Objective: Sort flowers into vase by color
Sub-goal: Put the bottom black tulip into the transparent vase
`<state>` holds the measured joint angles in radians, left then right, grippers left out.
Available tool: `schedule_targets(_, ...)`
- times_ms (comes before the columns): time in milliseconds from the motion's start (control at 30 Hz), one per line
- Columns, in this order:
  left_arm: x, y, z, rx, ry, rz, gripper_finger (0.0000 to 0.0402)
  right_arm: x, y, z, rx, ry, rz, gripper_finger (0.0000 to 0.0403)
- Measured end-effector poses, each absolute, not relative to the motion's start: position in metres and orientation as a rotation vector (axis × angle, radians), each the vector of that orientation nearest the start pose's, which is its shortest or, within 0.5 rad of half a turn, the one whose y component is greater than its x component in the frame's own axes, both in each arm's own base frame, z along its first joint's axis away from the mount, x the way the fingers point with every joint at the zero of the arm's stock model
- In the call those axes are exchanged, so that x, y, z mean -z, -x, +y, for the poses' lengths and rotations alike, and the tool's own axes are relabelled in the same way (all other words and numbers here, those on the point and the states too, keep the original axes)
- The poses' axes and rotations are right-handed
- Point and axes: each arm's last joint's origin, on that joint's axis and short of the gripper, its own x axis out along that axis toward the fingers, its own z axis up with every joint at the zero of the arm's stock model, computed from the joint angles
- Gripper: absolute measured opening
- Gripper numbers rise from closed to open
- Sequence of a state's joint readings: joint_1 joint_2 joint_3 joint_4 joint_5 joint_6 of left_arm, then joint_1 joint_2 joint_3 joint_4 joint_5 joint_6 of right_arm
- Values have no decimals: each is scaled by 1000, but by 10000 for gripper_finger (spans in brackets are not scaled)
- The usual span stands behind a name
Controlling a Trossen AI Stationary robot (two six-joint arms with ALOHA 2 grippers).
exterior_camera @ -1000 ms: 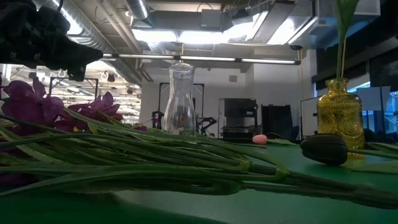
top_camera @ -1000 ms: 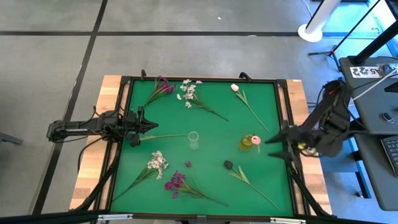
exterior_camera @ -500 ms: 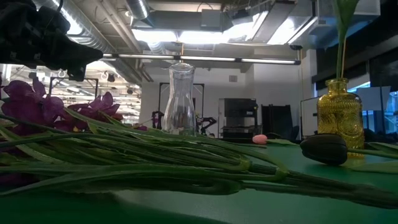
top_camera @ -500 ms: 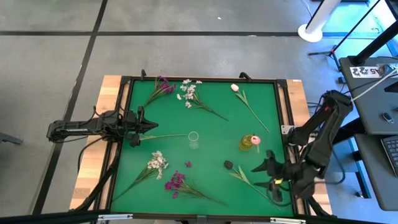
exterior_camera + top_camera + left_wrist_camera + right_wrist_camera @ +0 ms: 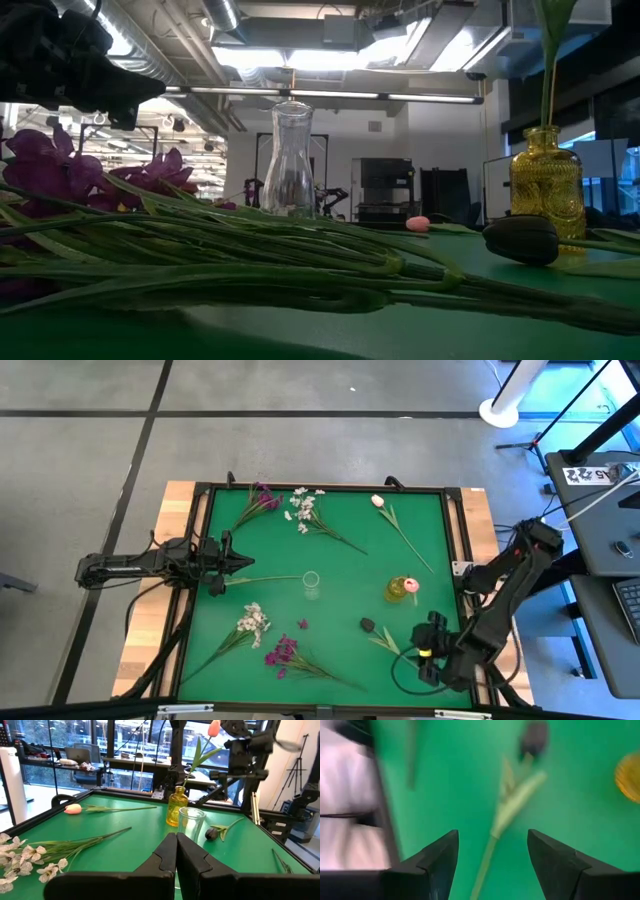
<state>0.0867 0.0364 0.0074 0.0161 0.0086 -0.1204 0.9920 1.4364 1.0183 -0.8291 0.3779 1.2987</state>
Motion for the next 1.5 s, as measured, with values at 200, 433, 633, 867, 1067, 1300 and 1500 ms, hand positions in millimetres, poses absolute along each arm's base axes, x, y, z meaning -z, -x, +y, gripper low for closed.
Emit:
schedule_targets(200, -165, -99, 8, -79, 121, 8, 0, -204, -157, 219, 291, -360, 1210, 237)
schedule_targets(433, -165, -99, 8, -79, 121, 8, 0, -184, -165, 223, 420, -416, 1213, 237)
schedule_targets(633, -165, -99, 8, -79, 122, 8, 0, -175, -178, 228, 413, -479, 1189, 237)
schedule_targets(867, -165, -99, 8, -78, 122, 6, 0, -159, -187, 229, 420, -419, 1198, 237)
schedule_targets(1067, -165, -99, 8, -78, 121, 5, 0, -147, -191, 230, 447, -402, 1230, 237)
schedule_targets(1300, -165, -99, 8, -78, 121, 5, 0, -135, -194, 232, 463, -391, 1260, 237)
schedule_targets(1500, -165, -99, 8, -78, 121, 5, 0, -133, -193, 233, 459, -393, 1276, 204)
